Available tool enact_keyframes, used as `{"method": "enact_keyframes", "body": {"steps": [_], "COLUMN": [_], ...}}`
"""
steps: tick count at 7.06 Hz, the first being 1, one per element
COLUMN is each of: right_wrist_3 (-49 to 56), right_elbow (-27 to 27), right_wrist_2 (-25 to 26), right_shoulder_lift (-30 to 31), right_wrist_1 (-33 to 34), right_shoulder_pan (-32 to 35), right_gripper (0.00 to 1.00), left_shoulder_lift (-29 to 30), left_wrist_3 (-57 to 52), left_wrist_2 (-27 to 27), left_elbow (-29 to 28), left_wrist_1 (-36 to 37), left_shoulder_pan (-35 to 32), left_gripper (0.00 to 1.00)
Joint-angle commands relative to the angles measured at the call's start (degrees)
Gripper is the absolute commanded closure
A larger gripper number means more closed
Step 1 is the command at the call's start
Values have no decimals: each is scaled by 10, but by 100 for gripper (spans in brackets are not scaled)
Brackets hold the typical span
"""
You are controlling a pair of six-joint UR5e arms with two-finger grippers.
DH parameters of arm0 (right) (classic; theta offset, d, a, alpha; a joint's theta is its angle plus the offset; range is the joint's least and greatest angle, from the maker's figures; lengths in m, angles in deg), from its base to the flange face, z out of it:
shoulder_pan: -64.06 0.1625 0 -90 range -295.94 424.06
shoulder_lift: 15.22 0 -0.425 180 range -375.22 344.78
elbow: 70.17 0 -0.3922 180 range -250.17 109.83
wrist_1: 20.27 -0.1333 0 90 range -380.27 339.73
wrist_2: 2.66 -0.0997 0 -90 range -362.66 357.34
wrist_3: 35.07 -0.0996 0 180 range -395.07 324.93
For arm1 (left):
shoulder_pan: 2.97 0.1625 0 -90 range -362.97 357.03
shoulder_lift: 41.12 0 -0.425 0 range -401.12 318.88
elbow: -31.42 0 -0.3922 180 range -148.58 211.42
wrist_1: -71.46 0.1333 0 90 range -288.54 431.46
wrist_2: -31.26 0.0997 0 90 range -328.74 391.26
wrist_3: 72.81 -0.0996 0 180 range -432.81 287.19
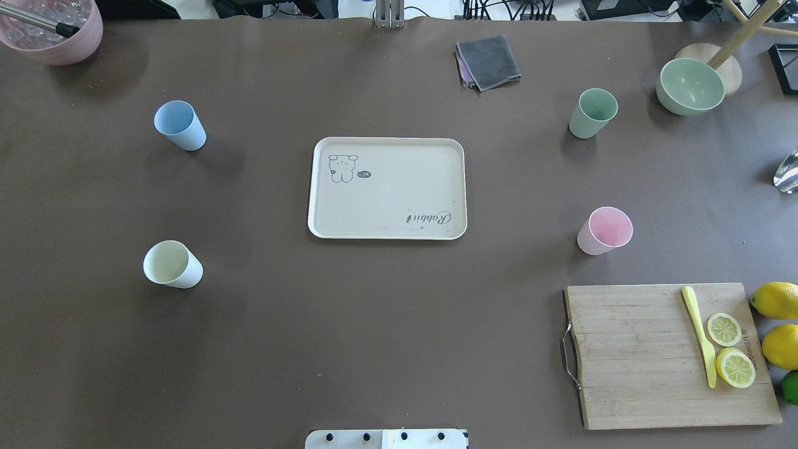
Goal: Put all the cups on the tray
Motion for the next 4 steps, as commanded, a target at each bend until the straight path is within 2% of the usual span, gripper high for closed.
{"method": "enact_keyframes", "body": {"steps": [1, 3, 4], "right_wrist_3": [-91, -341, -430], "right_elbow": [14, 25, 36], "right_wrist_2": [-10, 0, 21], "right_shoulder_lift": [-2, -14, -35], "right_wrist_1": [-69, -176, -193], "right_shoulder_pan": [-21, -127, -179], "right_gripper": [0, 0, 0], "left_shoulder_lift": [-3, 1, -1], "left_wrist_3": [2, 109, 151], "left_wrist_2": [-86, -95, -95], "left_elbow": [4, 19, 20], "left_wrist_1": [-25, -81, -118], "left_shoulder_pan": [7, 70, 79], "left_gripper": [6, 4, 3]}}
